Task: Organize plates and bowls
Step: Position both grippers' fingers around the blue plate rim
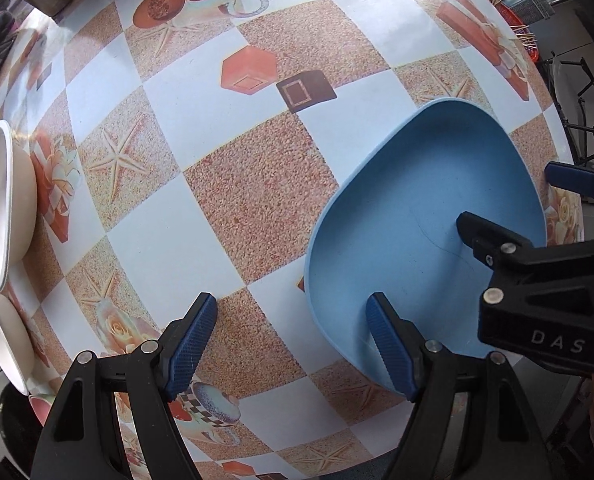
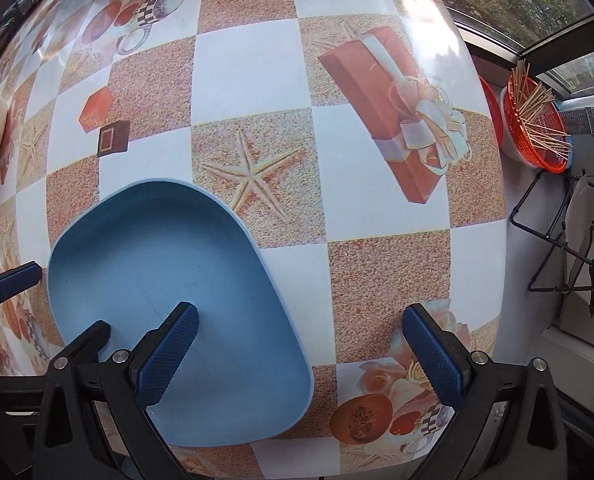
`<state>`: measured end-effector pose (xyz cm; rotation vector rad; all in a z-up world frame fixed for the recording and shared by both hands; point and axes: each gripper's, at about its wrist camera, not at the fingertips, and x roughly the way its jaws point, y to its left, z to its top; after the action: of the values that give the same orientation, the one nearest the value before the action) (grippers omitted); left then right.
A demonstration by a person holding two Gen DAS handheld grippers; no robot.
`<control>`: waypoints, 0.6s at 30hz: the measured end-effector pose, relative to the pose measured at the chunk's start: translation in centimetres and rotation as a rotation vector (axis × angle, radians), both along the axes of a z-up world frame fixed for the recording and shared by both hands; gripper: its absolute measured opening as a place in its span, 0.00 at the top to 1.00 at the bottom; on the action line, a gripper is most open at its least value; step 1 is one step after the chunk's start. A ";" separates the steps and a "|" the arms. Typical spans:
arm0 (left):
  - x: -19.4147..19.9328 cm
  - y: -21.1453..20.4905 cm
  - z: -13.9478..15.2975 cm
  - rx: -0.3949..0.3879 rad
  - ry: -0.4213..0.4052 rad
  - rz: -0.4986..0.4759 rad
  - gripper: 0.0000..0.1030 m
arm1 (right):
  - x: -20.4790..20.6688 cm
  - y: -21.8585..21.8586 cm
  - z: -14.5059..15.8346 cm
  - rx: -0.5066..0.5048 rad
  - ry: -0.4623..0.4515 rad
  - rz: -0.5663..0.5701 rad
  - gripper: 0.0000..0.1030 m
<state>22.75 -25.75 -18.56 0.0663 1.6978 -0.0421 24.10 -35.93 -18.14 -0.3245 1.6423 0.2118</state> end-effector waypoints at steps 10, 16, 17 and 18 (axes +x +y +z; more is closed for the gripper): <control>-0.2 0.4 -0.5 -0.002 0.001 -0.012 0.20 | -1.3 1.3 -0.5 0.044 0.042 -0.025 0.00; -1.8 1.9 -0.8 0.027 -0.007 -0.043 0.20 | -4.0 4.9 -0.3 0.094 0.063 -0.041 0.00; -2.1 2.2 -0.9 0.023 -0.004 -0.038 0.20 | -4.5 5.5 -0.3 0.106 0.068 -0.047 0.00; -2.4 2.5 -1.0 0.019 0.001 -0.032 0.20 | -5.0 6.2 -0.3 0.118 0.073 -0.051 0.00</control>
<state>20.36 -23.21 -19.52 0.1081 1.6983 -0.0501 19.14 -29.75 -18.44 -0.1870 1.7001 0.2834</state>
